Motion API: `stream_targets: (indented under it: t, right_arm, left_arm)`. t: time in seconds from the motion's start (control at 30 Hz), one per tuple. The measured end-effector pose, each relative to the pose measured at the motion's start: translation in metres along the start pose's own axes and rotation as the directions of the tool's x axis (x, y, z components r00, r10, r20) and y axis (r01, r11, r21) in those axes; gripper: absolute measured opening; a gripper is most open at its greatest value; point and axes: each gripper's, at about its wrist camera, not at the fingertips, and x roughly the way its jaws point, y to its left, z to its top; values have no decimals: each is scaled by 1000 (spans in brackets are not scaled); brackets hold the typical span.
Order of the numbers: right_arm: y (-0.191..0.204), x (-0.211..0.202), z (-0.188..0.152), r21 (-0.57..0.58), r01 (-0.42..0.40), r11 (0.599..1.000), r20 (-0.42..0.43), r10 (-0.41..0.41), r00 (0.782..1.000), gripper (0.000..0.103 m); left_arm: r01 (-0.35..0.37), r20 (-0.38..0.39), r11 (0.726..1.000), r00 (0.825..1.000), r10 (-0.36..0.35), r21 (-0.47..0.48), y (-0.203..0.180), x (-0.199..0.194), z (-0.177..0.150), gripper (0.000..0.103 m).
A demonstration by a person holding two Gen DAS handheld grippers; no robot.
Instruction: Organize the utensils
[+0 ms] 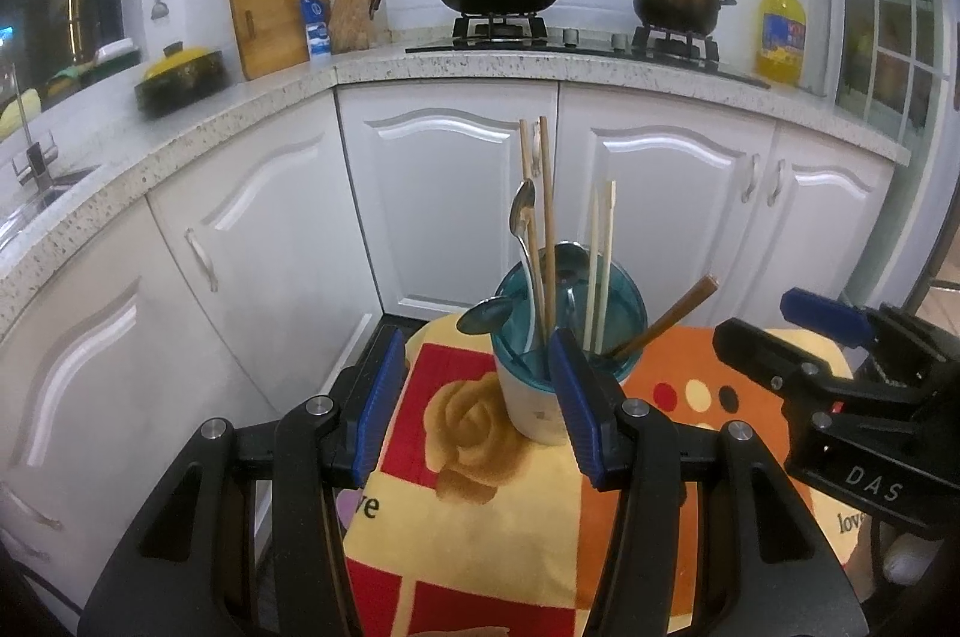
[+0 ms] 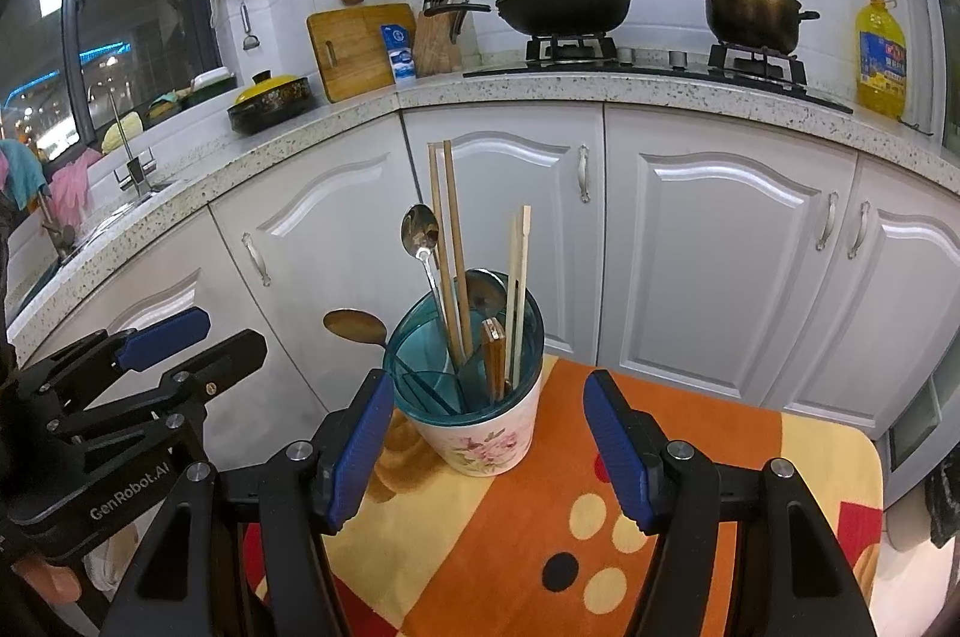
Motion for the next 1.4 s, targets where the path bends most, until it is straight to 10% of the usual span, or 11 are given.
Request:
stream_targets:
  t: [1.4]
  right_arm:
    - [-3,11,-3,2,-9,1000,-25,9,1000,64]
  left_arm:
    - [11,-24,1000,1000,-12,-12,2,8,1,50]
